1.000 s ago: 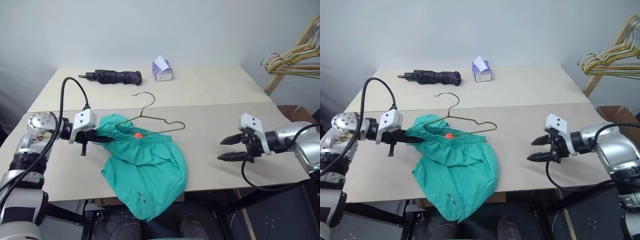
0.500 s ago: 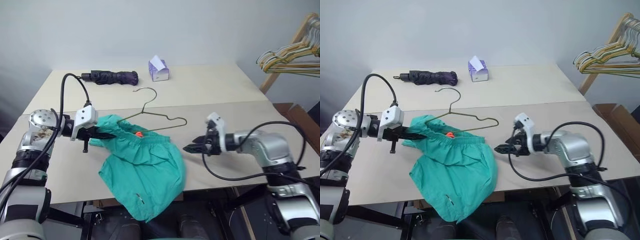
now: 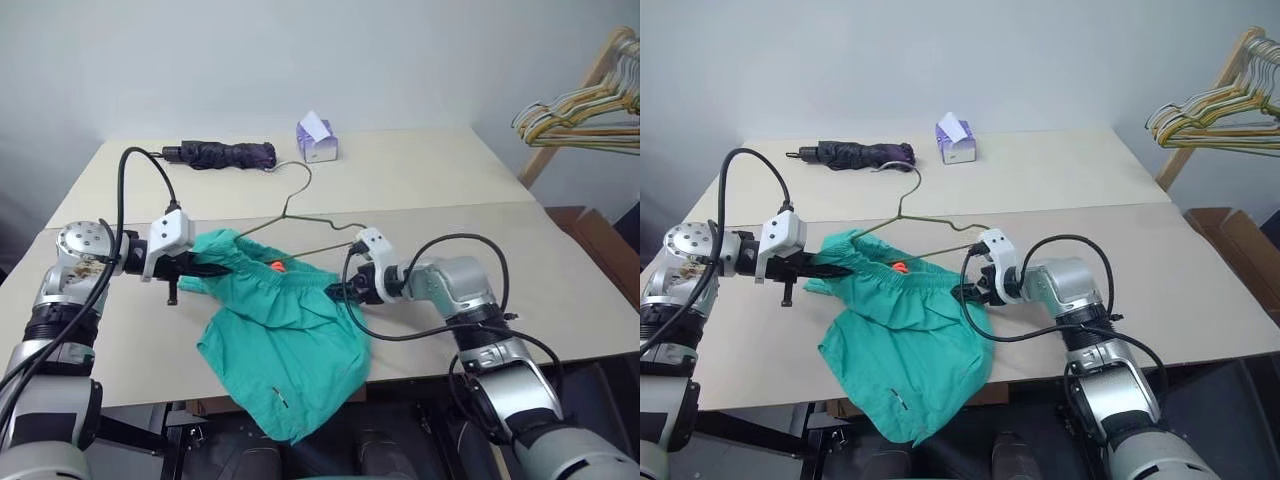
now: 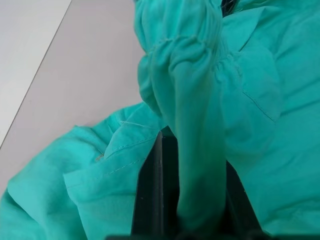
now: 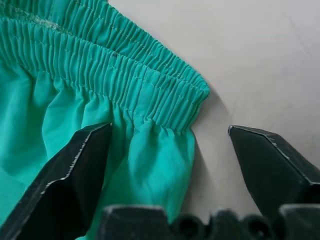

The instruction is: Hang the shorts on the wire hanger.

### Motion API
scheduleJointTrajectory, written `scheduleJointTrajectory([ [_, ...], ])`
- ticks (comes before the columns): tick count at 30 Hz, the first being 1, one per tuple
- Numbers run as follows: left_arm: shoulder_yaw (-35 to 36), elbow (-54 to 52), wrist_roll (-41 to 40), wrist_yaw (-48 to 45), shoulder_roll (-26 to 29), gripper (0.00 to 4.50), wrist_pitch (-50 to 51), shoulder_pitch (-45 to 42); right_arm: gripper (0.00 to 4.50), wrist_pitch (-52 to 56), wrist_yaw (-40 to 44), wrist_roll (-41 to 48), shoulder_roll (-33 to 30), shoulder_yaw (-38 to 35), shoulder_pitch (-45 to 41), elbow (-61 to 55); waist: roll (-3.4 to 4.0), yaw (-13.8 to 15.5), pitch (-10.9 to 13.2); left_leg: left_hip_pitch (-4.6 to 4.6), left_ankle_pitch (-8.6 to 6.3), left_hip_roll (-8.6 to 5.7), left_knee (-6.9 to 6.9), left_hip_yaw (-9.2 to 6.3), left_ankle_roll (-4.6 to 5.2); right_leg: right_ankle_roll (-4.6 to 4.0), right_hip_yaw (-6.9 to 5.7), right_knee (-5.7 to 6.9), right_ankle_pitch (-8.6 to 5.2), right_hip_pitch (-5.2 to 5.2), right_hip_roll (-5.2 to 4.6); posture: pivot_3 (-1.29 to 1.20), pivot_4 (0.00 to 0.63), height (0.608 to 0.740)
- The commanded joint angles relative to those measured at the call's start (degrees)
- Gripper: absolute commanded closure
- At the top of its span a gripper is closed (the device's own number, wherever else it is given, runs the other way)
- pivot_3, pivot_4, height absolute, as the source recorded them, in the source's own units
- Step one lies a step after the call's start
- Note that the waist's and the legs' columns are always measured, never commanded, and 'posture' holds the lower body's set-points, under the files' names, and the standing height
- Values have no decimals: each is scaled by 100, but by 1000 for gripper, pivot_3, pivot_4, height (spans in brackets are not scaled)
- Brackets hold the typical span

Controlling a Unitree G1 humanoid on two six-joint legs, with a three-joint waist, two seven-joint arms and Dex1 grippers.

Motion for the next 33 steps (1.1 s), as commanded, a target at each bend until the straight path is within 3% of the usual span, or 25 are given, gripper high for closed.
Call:
scheduleJointTrajectory([
  [1,152,-217,-77,-16,-3,4500,31,-24,1329,-77,143,-14,82,124,10,-27,0,-39,0,0,0,0,-1,0,0,0,0,0,0,-1,0,10,40,740],
  [10,136,-101,-24,1,-55,4500,16,-115,4394,-157,222,-95,28,235,169,-489,0,-88,0,-1,0,0,-2,-4,0,0,-1,2,0,-3,1,2,39,740],
  [23,247,40,29,327,22,4500,330,-114,4488,331,-511,71,-519,-1056,1141,-2484,0,-67,1,-13,0,-2,-2,-7,0,1,-4,1,0,-11,-2,-19,52,740],
  [33,666,-301,-526,-484,664,4500,796,175,4488,-180,-1150,-181,-809,-1879,1169,-1577,0,-112,2,-12,0,0,-6,-1,0,1,1,-1,0,-13,0,-26,58,740],
])
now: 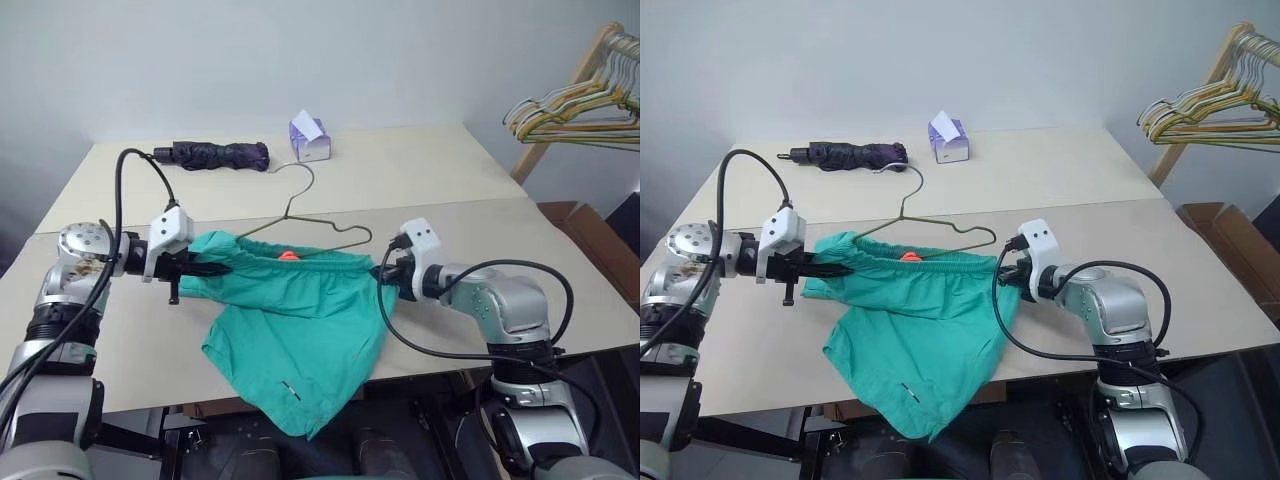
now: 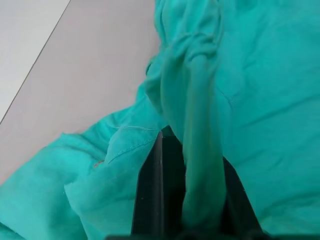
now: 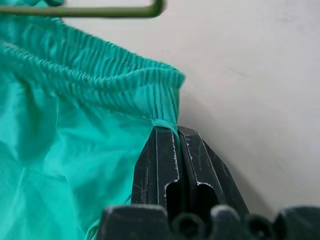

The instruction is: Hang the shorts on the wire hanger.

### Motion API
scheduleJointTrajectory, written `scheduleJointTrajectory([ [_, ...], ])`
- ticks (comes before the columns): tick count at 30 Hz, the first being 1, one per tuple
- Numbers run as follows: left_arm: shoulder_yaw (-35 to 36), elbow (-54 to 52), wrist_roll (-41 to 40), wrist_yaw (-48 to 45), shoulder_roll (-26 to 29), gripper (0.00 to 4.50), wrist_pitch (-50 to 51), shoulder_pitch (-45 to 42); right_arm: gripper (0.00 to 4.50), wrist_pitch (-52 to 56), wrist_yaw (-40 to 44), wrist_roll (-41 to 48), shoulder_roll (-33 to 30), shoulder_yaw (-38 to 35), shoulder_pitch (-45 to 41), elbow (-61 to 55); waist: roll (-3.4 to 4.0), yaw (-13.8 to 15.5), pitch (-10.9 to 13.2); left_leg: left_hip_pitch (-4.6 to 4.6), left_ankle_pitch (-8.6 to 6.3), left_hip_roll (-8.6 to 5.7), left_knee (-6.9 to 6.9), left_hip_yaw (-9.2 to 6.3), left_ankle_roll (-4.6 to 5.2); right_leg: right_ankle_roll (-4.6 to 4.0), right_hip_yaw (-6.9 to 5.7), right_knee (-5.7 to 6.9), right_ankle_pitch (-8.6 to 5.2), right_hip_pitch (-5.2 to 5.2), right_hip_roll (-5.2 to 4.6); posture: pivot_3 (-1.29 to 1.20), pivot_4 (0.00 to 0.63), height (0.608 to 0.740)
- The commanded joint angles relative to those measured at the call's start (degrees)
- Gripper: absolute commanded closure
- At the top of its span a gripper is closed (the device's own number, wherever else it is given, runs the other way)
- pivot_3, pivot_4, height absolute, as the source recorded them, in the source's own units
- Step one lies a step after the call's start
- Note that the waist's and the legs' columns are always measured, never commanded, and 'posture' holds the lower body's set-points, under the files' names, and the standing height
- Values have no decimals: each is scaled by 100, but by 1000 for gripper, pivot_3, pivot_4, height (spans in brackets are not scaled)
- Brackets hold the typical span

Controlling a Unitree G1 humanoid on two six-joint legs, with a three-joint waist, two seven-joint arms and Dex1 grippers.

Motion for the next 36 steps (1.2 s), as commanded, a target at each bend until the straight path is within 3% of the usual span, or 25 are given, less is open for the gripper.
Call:
scheduleJointTrajectory([
  [1,567,-131,-265,-279,660,4500,177,102,4488,-280,-457,-260,-326,-634,-37,421,0,-7,0,0,0,0,0,0,0,0,0,0,0,0,0,-18,59,740],
  [6,529,-236,-173,-356,1104,4500,22,398,4488,-551,-540,-134,-467,-794,-62,660,0,10,1,0,0,2,-3,-1,0,0,-1,0,0,-2,0,2,58,740],
  [20,364,130,207,242,1098,4500,-263,383,4488,-1245,-170,265,-960,-772,-3,701,1,47,3,0,0,1,-3,1,0,1,-1,-1,0,-1,-1,5,47,740],
  [25,326,24,75,383,741,4500,-95,266,4488,-1991,541,595,-997,-738,348,-17,1,48,2,-4,0,0,-3,1,0,1,-1,-3,-1,-3,-1,0,39,740],
  [30,214,-63,-40,668,2,4500,118,-33,4488,-2485,1317,1034,-1138,-645,650,-920,1,113,2,-3,0,-2,0,1,0,3,-2,-3,-2,2,-3,-16,26,740],
  [35,162,133,18,750,-594,4500,107,-444,4488,-2720,1103,716,-1194,-472,562,-989,-5,110,-2,-1,0,-2,2,3,0,1,-1,-3,0,4,-2,-31,19,740],
  [36,150,168,37,735,-655,4500,84,-502,4241,-2709,1036,683,-1185,-487,517,-967,-5,91,-3,-2,0,-2,2,3,0,1,-1,-3,0,3,-2,-42,14,740],
])
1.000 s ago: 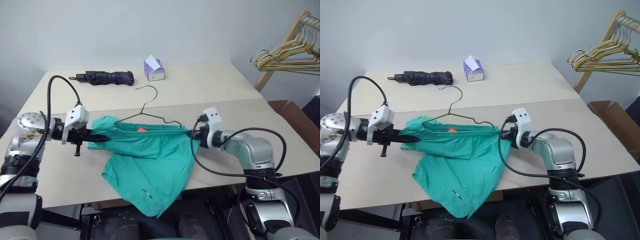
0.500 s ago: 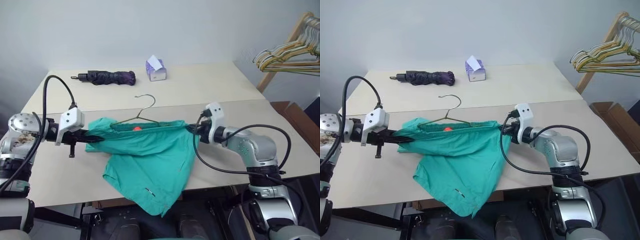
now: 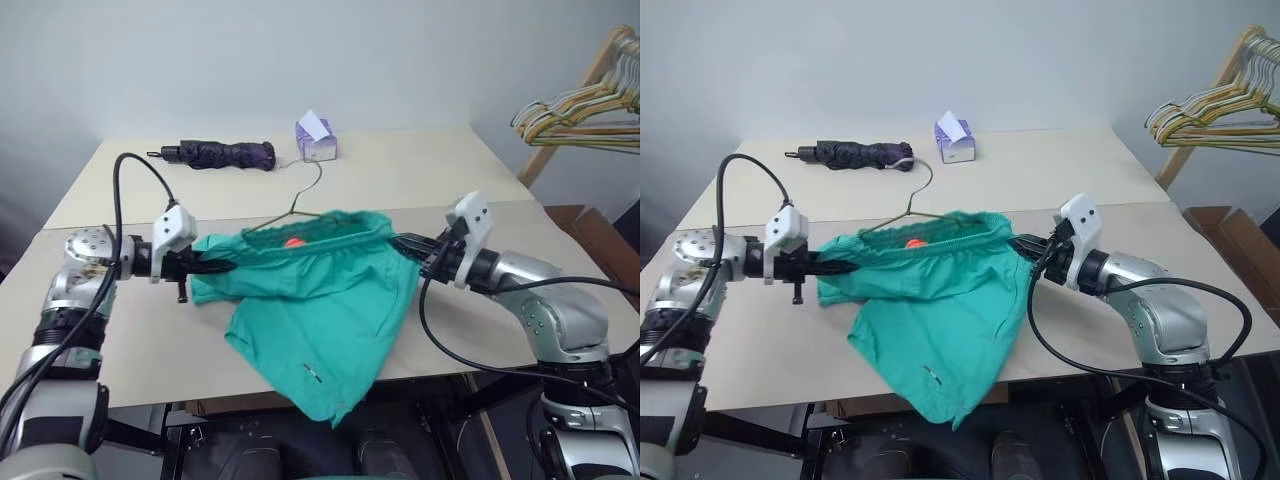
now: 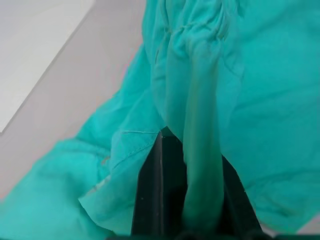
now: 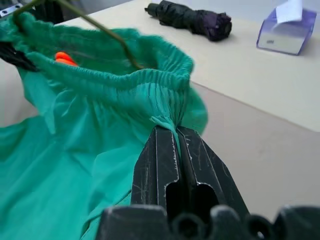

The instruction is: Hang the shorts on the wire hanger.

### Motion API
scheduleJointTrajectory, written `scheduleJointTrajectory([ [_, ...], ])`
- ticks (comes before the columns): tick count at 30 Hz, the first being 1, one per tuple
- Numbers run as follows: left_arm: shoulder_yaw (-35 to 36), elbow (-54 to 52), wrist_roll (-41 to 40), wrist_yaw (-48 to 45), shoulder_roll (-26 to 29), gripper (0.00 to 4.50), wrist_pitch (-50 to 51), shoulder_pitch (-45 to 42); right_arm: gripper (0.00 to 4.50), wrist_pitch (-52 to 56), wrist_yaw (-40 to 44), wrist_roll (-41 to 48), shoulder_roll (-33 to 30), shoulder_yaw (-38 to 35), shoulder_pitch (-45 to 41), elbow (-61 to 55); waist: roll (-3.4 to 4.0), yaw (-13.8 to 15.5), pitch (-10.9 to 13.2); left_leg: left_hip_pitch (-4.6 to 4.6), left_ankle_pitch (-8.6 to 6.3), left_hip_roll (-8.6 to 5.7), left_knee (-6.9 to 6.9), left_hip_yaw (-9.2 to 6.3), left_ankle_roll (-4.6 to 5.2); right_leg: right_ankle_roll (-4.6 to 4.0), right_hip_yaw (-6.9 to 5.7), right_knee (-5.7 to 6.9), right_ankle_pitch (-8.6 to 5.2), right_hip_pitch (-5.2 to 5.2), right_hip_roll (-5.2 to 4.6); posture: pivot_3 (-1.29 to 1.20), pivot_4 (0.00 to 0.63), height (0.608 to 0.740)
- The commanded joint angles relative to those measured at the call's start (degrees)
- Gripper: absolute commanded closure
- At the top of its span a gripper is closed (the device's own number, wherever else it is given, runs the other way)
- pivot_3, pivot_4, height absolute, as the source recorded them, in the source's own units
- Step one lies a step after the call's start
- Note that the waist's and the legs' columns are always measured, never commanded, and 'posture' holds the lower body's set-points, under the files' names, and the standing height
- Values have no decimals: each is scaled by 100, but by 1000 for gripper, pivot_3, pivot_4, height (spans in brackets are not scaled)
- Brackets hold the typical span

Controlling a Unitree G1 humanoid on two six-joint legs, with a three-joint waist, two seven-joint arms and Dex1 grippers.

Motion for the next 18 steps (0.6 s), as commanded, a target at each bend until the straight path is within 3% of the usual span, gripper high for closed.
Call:
scheduleJointTrajectory([
  [1,83,114,5,16,-150,4500,-61,-382,3967,-181,-264,-165,-54,-190,-220,-138,0,-42,-1,0,0,0,0,0,0,-1,1,0,0,-1,0,-49,10,740],
  [5,59,378,109,-41,-257,4500,-198,-615,2819,-163,-234,-46,-87,-366,-189,-312,0,-102,-1,-1,0,0,-1,-1,0,-2,1,1,1,-3,0,-58,7,740],
  [9,56,619,219,-111,-327,4500,-340,-789,1328,-224,-7,84,-148,-503,-37,-462,0,-94,-1,0,0,0,-1,-2,0,-2,0,0,1,-2,0,-60,6,740],
  [12,62,740,277,-160,-381,4500,-491,-912,406,-283,570,344,-448,-743,51,-305,-1,-83,-1,-1,0,-1,1,-1,0,-2,0,-1,1,1,-1,-53,5,740],
  [15,68,812,315,-242,-430,4500,-637,-1060,406,-150,909,769,-730,-1209,-380,318,-1,-74,-1,1,0,-4,4,-2,0,-2,-2,-3,1,9,-3,-48,6,740],
  [18,87,812,311,-345,-454,4500,-659,-1150,406,-356,1156,507,-1076,-1012,-905,945,0,-81,-1,11,0,-4,3,-1,0,-2,-1,-4,1,15,-3,-48,5,740],
])
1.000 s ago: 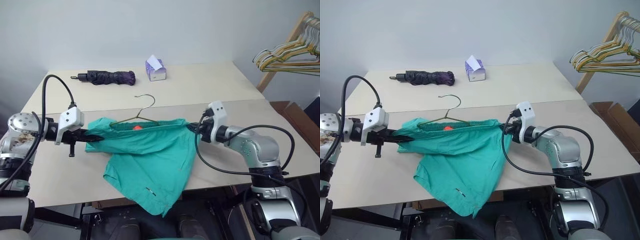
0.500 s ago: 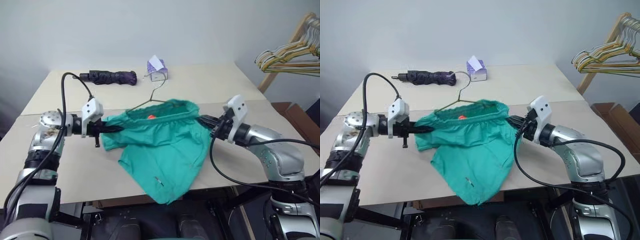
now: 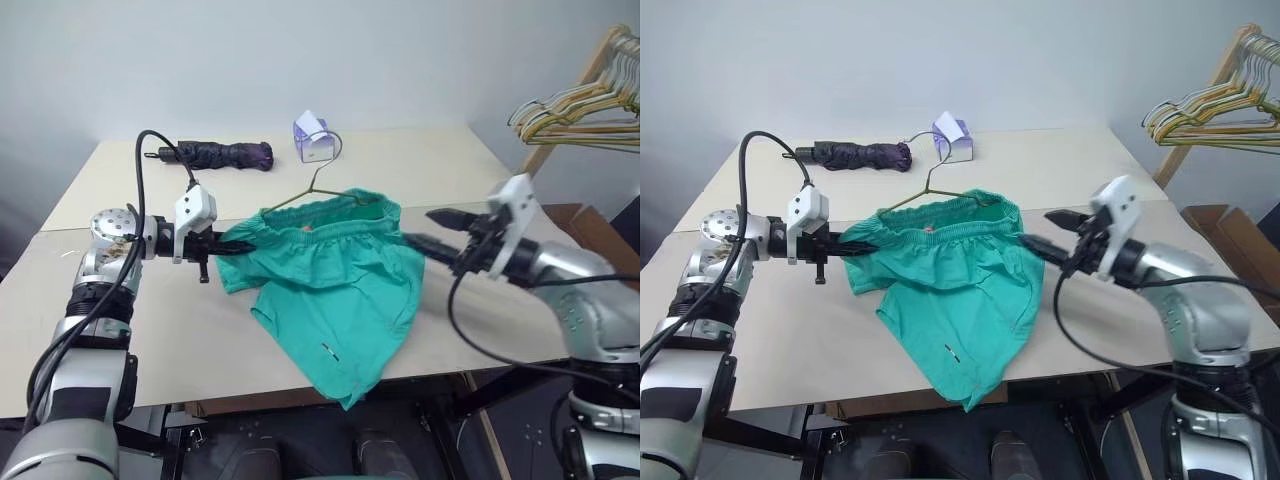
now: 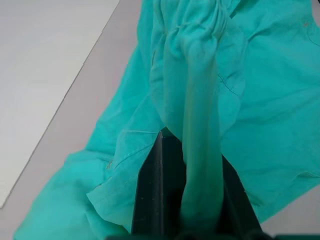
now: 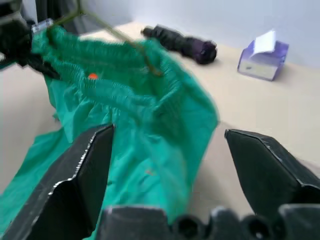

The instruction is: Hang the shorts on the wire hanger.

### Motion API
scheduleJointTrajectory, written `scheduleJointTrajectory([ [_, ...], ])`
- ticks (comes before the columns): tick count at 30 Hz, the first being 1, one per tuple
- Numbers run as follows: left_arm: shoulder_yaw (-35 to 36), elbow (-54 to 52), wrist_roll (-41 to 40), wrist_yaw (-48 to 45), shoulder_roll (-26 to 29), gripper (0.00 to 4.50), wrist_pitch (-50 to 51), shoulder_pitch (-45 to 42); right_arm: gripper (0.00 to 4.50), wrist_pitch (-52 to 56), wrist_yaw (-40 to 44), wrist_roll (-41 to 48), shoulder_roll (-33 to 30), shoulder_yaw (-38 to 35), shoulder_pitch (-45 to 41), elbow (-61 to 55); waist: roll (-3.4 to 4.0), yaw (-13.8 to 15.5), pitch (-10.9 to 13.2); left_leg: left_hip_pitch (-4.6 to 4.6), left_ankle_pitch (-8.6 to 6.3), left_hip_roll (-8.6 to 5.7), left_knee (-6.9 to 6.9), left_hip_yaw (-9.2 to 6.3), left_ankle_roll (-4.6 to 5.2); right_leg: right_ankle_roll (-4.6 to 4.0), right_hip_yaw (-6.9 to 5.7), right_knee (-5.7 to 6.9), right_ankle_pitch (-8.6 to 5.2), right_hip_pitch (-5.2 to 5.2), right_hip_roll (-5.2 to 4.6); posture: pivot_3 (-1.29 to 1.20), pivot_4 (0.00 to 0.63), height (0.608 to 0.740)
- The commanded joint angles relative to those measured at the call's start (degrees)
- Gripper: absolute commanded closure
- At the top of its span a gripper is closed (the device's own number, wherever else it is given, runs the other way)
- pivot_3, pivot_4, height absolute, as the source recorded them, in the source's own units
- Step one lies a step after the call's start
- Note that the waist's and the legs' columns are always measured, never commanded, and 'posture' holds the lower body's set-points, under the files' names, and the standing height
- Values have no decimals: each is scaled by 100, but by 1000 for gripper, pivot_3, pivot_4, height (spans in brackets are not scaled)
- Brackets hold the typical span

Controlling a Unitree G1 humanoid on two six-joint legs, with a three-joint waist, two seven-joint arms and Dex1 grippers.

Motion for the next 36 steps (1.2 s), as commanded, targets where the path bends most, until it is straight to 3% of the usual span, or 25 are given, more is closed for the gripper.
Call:
scheduleJointTrajectory([
  [1,95,-55,-89,-121,-13,4500,-122,-284,406,-397,406,-302,-399,145,-660,626,1,-16,-1,2,0,1,0,0,0,0,0,1,0,0,1,-47,5,740],
  [6,95,-87,-63,-223,-62,4500,-188,-336,406,-1555,1263,-1549,-842,1259,-1606,2115,3,-99,-2,4,0,3,-3,5,0,1,3,0,-1,-2,2,-34,4,740],
  [10,94,-161,-87,-328,-87,4500,-174,-358,406,-2268,2164,-1999,-811,1815,-2281,3055,3,-151,-2,-5,0,0,-2,3,0,1,3,-1,0,-7,-2,-26,3,740],
  [15,58,-194,-72,-449,-133,4500,-158,-419,406,-2680,3134,-2161,-648,2201,-2826,3429,3,-171,-2,-4,0,0,-1,1,0,0,3,2,0,-9,-3,-18,2,740],
  [29,-86,-3,13,-599,-450,4500,-268,-693,406,-3175,3808,-2909,-40,2830,-3475,3981,5,-158,-3,-4,1,-2,4,-3,-1,0,0,7,0,-9,-4,-20,1,740],
  [32,-124,20,22,-615,-504,4500,-293,-716,960,-3206,3943,-3016,36,2911,-3563,4022,6,-167,-3,-3,1,-1,4,-3,-1,0,0,8,0,-9,-4,-27,3,740],
  [34,-141,54,40,-616,-544,4500,-331,-741,1612,-3241,4053,-3082,52,2968,-3561,3984,6,-168,-3,-2,1,-1,4,-4,-1,0,0,10,0,-9,-4,-27,3,740],
  [35,-146,77,51,-610,-569,4500,-347,-760,2205,-3240,4100,-3105,58,2982,-3553,3961,6,-168,-3,-2,1,-1,4,-4,-1,0,0,10,0,-9,-4,-29,1,740],
  [36,-147,94,61,-607,-586,4500,-357,-774,2374,-3239,4131,-3117,62,2991,-3550,3950,6,-169,-3,-2,1,-2,4,-4,-1,0,0,10,0,-9,-4,-29,1,740],
])
